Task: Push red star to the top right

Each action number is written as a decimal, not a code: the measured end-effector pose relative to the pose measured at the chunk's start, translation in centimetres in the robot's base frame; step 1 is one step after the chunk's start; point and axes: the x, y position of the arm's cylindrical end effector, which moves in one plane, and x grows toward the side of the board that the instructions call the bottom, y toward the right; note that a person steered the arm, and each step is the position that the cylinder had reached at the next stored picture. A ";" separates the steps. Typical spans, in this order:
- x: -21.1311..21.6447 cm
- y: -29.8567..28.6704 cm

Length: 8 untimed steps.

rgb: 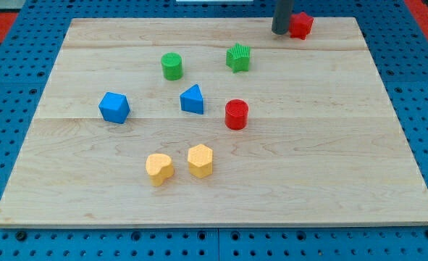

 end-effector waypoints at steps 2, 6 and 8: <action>0.0 5.5; -0.5 3.5; -1.1 6.8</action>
